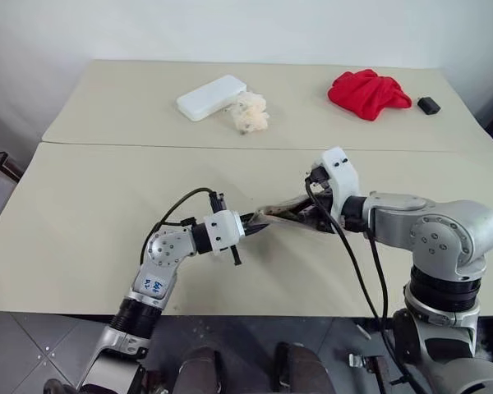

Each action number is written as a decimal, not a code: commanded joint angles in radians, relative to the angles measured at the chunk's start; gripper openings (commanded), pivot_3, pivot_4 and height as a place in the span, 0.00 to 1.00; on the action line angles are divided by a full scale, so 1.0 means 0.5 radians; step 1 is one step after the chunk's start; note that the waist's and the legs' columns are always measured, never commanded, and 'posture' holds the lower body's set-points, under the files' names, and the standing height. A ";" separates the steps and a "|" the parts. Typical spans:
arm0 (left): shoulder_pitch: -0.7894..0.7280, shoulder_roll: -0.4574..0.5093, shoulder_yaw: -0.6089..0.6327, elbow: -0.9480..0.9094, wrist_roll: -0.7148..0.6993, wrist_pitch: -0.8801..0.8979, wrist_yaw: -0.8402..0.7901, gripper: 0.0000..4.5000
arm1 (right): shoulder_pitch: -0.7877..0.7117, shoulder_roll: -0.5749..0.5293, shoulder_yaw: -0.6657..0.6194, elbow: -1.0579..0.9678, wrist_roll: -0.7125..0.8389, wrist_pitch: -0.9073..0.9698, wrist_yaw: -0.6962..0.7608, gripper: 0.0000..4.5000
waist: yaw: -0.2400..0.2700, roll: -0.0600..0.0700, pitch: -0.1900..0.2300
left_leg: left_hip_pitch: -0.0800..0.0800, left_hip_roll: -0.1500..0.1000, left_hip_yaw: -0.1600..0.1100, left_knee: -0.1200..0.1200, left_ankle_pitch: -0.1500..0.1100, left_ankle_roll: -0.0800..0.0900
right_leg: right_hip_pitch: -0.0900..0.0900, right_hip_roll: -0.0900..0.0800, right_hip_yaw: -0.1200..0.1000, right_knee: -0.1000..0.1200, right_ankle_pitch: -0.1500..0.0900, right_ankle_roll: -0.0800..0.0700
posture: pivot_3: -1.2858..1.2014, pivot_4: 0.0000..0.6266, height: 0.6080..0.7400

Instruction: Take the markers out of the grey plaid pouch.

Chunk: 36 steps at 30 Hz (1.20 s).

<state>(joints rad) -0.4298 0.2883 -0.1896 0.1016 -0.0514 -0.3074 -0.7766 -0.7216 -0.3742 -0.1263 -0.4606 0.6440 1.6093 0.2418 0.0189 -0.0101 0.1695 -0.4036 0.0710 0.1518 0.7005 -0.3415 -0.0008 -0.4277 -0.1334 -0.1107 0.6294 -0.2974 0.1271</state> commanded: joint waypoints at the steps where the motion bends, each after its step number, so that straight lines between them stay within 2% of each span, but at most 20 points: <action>1: -0.026 -0.032 -0.012 -0.049 -0.037 -0.017 0.025 0.00 | 0.027 0.068 -0.083 0.004 -0.003 0.010 -0.088 0.00 | -0.003 0.000 0.000 | 0.000 0.000 0.000 0.000 0.000 0.000 | 0.000 0.000 0.000 0.000 0.000 0.000 | 0.52 0.24 1.00; 2: -0.030 -0.035 -0.008 -0.048 -0.037 -0.014 0.032 0.00 | 0.032 0.068 -0.083 0.003 0.000 0.010 -0.099 0.00 | -0.004 0.000 0.000 | 0.000 0.000 0.000 0.000 0.000 0.000 | 0.000 0.000 0.000 0.000 0.000 0.000 | 0.52 0.24 1.00; 10: -0.026 -0.031 0.063 -0.050 -0.109 0.067 0.060 0.00 | 0.060 -0.053 -0.077 -0.008 0.074 0.010 -0.106 0.57 | -0.011 0.000 0.000 | 0.000 0.000 0.000 0.000 0.000 0.000 | 0.000 0.000 0.000 0.000 0.000 0.000 | 0.52 0.24 1.00; 13: -0.027 -0.038 0.080 -0.059 -0.169 0.103 0.042 0.00 | 0.068 -0.259 0.100 -0.102 0.033 -0.141 0.045 0.80 | -0.013 0.000 0.000 | 0.000 0.000 0.000 0.000 0.000 0.000 | 0.000 0.000 0.000 0.000 0.000 0.000 | 0.52 0.24 1.00; 15: -0.024 -0.039 0.084 -0.081 -0.261 0.137 -0.023 0.00 | 0.132 -0.541 0.357 -0.173 -0.099 -0.516 0.259 0.95 | -0.013 0.000 0.000 | 0.000 0.000 -0.001 -0.002 0.000 0.000 | 0.000 0.000 0.000 -0.002 0.000 0.000 | 0.52 0.24 1.00; 16: -0.021 -0.039 0.083 -0.095 -0.306 0.155 -0.056 0.00 | 0.154 -0.640 0.442 -0.182 -0.144 -0.656 0.350 0.98 | -0.015 0.000 0.000 | 0.000 0.000 -0.001 -0.003 0.000 0.000 | 0.000 0.000 0.000 -0.003 0.000 0.000 | 0.52 0.24 1.00; 19: -0.010 -0.022 0.071 -0.124 -0.384 0.200 -0.145 0.00 | 0.195 -0.863 0.652 -0.142 -0.337 -1.119 0.610 0.98 | -0.039 0.000 0.000 | 0.000 0.000 0.000 -0.003 0.000 0.000 | 0.000 0.000 0.000 -0.004 0.000 0.000 | 0.52 0.24 1.00; 23: -0.005 -0.009 0.070 -0.144 -0.436 0.257 -0.203 0.00 | 0.205 -0.988 0.792 -0.050 -0.529 -1.483 0.822 0.98 | -0.045 0.000 0.000 | 0.001 0.000 0.000 -0.003 0.000 0.000 | 0.000 0.000 0.000 -0.003 0.000 0.000 | 0.52 0.24 1.00; 30: -0.003 -0.001 0.094 -0.196 -0.568 0.426 -0.285 0.00 | 0.074 -1.096 1.050 0.087 -0.931 -1.916 1.141 0.98 | -0.041 0.000 0.000 | 0.001 0.000 0.000 -0.001 0.000 0.000 | 0.000 0.000 0.000 -0.003 0.000 0.000 | 0.52 0.24 1.00; 36: 0.008 0.034 0.100 -0.296 -0.751 0.738 -0.402 0.00 | -0.031 -1.024 1.253 0.203 -1.287 -2.097 1.236 0.98 | -0.043 0.000 0.000 | 0.001 0.000 0.000 -0.001 0.000 0.000 | 0.000 0.000 0.000 -0.003 0.000 0.000 | 0.52 0.24 1.00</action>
<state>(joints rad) -0.4210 0.3062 -0.1473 0.0359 -0.3674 0.0459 -0.9491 -0.7245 -0.8895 0.4861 -0.3659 0.0521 0.5887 0.8519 -0.0027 -0.0101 0.1696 -0.4033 0.0710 0.1518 0.7002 -0.3415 -0.0008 -0.4276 -0.1334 -0.1108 0.6280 -0.2974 0.1271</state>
